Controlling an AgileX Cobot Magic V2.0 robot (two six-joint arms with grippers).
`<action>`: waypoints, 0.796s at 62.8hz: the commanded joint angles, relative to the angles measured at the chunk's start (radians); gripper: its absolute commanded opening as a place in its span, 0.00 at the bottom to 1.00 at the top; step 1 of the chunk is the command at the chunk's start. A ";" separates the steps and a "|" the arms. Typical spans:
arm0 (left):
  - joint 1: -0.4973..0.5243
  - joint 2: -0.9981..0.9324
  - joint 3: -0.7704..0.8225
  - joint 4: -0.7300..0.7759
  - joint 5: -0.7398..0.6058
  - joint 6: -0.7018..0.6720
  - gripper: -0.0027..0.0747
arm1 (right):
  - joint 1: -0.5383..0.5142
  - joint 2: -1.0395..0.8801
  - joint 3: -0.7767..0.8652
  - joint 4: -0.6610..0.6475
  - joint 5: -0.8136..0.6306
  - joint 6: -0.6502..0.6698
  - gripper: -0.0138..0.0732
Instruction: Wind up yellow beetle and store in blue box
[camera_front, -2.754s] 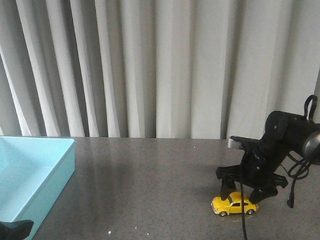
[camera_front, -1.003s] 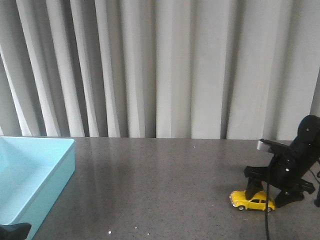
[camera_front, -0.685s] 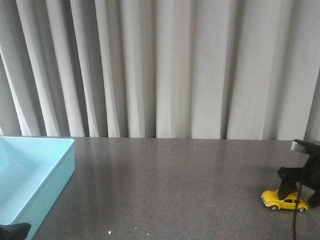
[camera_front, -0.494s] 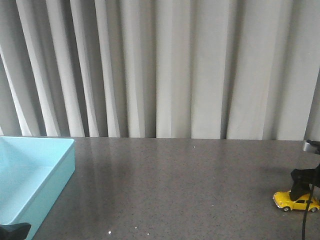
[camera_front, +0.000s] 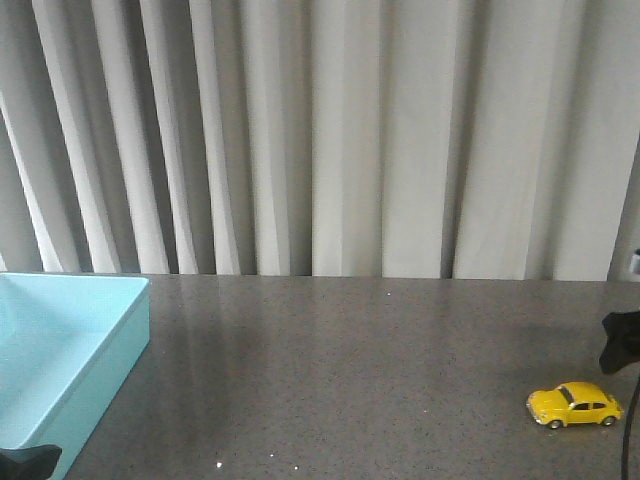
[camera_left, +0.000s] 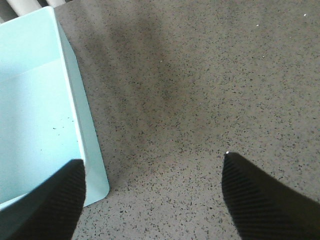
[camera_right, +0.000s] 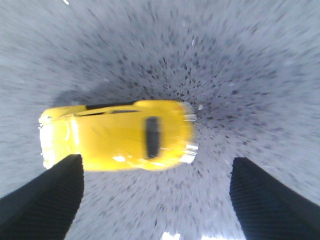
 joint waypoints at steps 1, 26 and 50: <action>-0.009 -0.003 -0.035 0.001 -0.075 -0.001 0.73 | 0.005 -0.148 -0.027 0.008 0.042 0.005 0.82; -0.009 -0.003 -0.035 -0.001 -0.079 -0.001 0.73 | 0.277 -0.565 0.309 -0.209 -0.159 0.118 0.82; -0.009 -0.003 -0.035 0.000 -0.091 -0.001 0.73 | 0.394 -0.971 0.914 -0.250 -0.429 0.231 0.82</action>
